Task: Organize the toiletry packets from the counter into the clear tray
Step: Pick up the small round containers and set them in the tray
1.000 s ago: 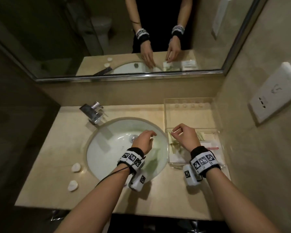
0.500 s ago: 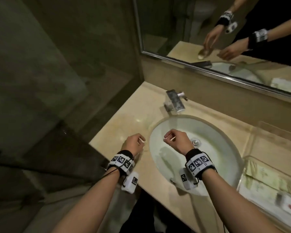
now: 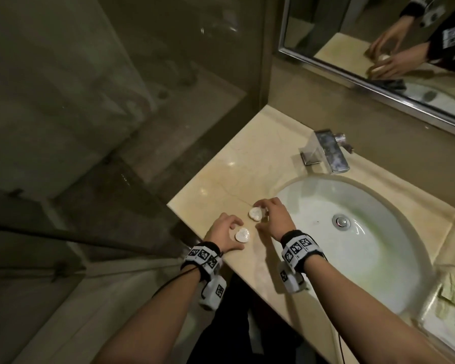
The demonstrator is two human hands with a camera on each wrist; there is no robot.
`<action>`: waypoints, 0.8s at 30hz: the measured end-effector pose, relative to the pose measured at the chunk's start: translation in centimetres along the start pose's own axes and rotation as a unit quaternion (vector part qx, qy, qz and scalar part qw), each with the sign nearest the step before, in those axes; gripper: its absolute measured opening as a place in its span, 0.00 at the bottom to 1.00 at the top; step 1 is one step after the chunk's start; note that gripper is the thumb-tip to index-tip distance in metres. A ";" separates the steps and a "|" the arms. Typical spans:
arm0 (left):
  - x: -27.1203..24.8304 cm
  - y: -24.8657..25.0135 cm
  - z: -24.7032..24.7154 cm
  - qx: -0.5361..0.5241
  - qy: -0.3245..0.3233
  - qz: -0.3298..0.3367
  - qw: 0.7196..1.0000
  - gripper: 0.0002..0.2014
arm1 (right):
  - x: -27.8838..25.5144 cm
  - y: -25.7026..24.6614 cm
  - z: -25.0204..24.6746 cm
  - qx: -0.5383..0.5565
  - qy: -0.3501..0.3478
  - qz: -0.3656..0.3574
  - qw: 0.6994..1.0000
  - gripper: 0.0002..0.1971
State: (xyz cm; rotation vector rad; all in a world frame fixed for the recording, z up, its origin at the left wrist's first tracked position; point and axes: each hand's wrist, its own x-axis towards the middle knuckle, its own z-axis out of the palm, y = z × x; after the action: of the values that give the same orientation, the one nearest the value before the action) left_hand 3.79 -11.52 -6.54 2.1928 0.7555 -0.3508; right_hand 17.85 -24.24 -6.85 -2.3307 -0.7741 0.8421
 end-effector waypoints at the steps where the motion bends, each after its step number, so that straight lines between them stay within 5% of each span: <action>1: 0.2 -0.1 0.1 0.003 -0.003 0.011 1.000 0.29 | 0.2 0.1 0.2 -0.002 0.005 -0.002 1.000 0.29; 11: 1.1 1.2 1.3 -0.041 0.025 0.043 0.998 0.20 | -0.9 1.6 -0.4 0.046 0.054 -0.008 0.997 0.23; 24: 1.8 17.6 7.1 0.014 -0.062 0.215 0.974 0.20 | -12.2 11.5 -12.8 0.121 0.259 0.069 0.956 0.18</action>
State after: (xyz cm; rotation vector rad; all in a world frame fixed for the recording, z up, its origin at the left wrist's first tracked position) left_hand 16.03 -25.34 -1.71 2.2633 0.1952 -0.2733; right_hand 22.66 -43.94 -1.08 -2.2482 -0.2699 0.3224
